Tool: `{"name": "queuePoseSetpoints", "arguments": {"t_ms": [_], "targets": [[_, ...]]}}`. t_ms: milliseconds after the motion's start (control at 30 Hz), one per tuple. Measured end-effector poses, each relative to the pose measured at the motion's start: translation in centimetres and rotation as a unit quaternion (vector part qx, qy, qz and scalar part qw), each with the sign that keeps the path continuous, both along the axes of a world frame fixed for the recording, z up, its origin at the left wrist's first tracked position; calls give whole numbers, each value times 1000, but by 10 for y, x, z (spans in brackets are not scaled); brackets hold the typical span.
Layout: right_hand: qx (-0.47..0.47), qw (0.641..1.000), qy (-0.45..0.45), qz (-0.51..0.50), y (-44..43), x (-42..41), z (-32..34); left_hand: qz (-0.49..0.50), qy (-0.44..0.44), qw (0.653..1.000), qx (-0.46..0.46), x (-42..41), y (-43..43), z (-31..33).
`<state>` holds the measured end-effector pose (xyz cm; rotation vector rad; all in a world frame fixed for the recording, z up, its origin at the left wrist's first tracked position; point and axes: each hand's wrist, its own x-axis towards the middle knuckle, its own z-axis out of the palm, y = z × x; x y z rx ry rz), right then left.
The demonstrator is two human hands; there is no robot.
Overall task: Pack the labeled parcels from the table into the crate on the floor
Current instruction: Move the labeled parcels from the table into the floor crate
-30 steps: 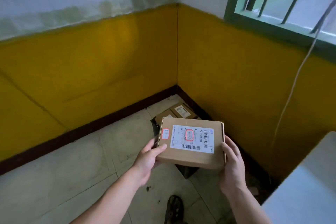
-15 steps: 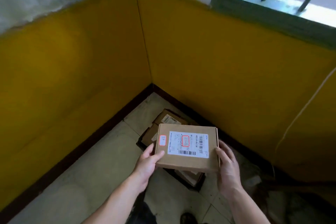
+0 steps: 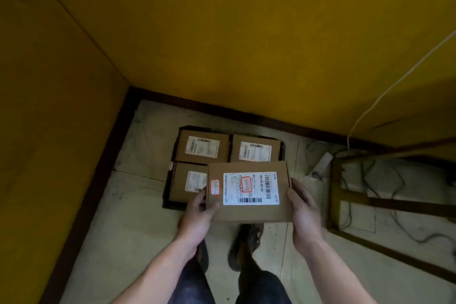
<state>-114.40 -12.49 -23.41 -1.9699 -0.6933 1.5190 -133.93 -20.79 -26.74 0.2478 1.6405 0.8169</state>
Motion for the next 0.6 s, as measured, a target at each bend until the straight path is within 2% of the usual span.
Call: {"name": "queuePoseSetpoints", "arguments": {"t_ms": [133, 267, 500, 600], "targets": [[-10, 999, -10, -29, 21, 12, -50, -39, 14, 999, -19, 7, 30, -42], [-9, 999, -24, -37, 53, 24, -104, -37, 46, 998, -22, 22, 68, -95], [14, 998, -50, 18, 126, 40, -191, -69, 142, 987, -11, 43, 141, -177], [4, 998, -47, 45, 144, 50, -219, -100, 152, 983, -21, 47, 163, -199]]}}
